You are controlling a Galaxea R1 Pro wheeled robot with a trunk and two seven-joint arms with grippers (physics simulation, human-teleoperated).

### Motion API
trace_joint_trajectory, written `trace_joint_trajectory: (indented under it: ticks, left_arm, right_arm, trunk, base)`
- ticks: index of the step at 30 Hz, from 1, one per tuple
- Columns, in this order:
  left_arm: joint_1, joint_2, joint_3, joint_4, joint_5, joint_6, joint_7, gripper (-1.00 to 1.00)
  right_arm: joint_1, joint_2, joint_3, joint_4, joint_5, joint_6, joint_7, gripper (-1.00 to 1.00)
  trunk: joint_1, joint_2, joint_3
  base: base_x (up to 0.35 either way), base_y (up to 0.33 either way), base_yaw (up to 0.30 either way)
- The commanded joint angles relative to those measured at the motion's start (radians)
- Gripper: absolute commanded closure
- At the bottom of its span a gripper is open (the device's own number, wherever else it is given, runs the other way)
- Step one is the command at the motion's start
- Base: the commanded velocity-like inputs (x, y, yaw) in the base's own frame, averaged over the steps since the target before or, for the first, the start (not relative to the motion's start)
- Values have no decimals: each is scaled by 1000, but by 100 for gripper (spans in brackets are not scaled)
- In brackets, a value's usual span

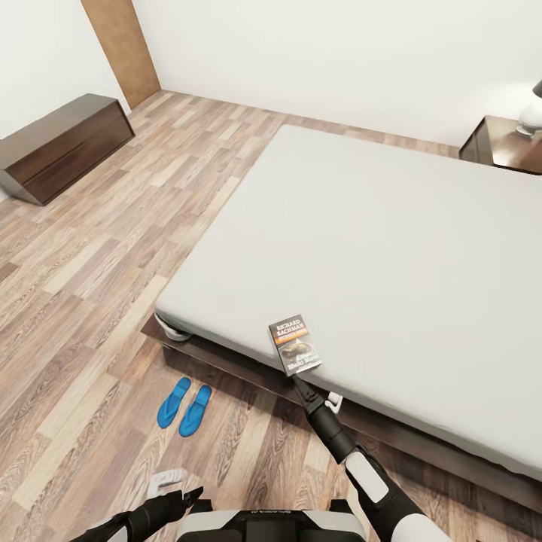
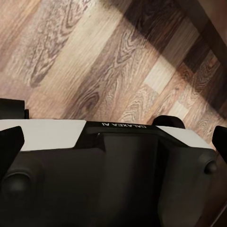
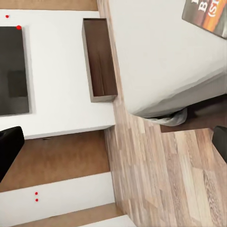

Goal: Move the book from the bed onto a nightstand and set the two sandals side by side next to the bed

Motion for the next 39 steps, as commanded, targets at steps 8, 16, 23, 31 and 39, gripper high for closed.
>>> trace_joint_trajectory:
  ticks: [8, 16, 23, 31, 39]
  left_arm:
    - [-1, 0, 6, 2, -10, -7, -1, -100]
    - [0, -11, 7, 1, -11, -7, -1, -100]
    - [-1, -18, 8, 1, -11, -7, -1, -100]
    - [0, -18, 8, 1, -11, -7, -1, -100]
    - [0, -18, 8, 1, -11, -7, -1, -100]
  right_arm:
    - [0, 0, 2, 1, -11, 10, 3, -100]
    - [0, 0, 2, 1, -11, 9, 3, -100]
    - [0, 0, 2, 1, -11, 8, 2, -100]
    - [0, 0, 1, 3, -11, 0, 3, -100]
    - [0, 0, -4, 4, -11, 0, 3, -100]
  trunk:
    - [31, -57, -26]
    - [62, -113, -51]
    - [88, -162, -73]
    - [119, -218, -98]
    - [123, -225, -101]
  base:
    - [0, 0, 0]
    - [0, 0, 0]
    - [0, 0, 0]
    - [0, 0, 0]
    - [0, 0, 0]
